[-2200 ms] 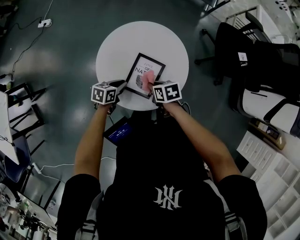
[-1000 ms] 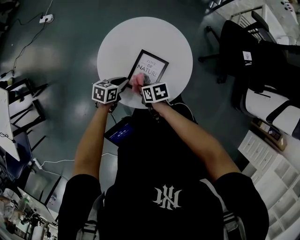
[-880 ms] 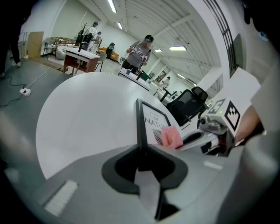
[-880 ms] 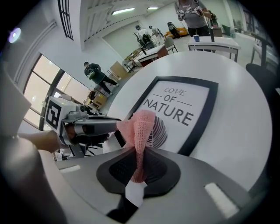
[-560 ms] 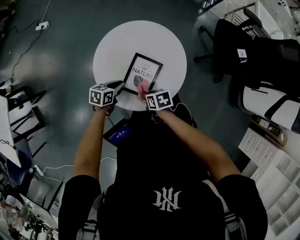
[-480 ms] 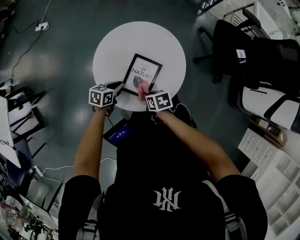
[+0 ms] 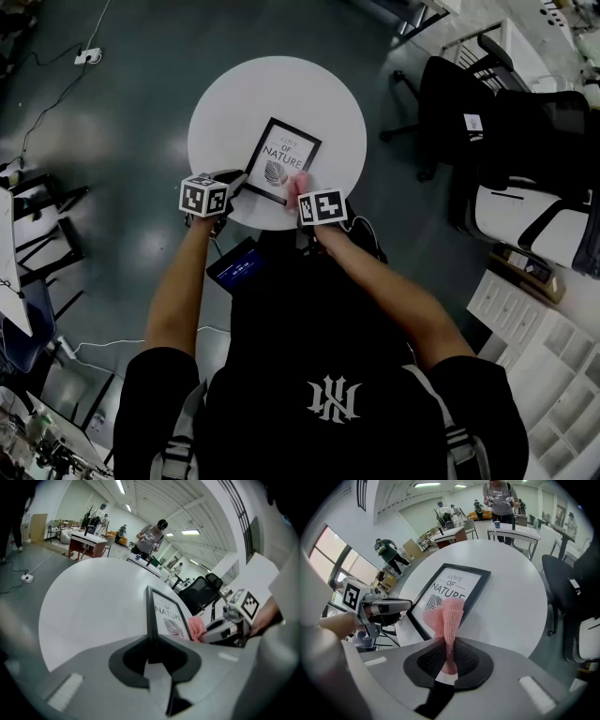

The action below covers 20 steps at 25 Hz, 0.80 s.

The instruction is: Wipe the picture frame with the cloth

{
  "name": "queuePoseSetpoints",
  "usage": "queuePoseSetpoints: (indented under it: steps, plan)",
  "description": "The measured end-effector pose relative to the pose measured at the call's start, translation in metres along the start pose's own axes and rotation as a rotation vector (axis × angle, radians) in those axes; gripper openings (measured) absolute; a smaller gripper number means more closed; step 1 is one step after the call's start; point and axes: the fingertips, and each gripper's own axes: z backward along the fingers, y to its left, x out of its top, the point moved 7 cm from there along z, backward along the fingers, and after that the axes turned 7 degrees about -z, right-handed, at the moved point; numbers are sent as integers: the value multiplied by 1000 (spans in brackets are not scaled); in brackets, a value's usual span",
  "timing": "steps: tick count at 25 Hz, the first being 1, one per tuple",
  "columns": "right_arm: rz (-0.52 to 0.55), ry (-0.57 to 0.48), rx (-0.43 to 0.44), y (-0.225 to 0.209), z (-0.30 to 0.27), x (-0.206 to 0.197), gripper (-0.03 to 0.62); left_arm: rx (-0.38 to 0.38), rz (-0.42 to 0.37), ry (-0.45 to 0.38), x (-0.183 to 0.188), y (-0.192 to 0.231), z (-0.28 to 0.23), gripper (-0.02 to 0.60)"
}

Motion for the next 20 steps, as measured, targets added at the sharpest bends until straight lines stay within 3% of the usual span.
queuePoseSetpoints:
  steps: [4,8,11,15,20]
  plan:
    - [2,-31,61,4,9,8,25,-6,16,-3,-1,2,-1,44]
    - [40,-103,158,23,31,22,25,-43,-23,-15,-5,-9,14,54]
    - [143,-183,249,37,60,43,25,-71,-93,-138,22,-32,41,33]
    - [323,-364,374,59,113,81,25,-66,-262,-289,74,-62,85,3]
    - [429,-587,555,96,200,103,25,-33,-408,-474,123,-118,157,3]
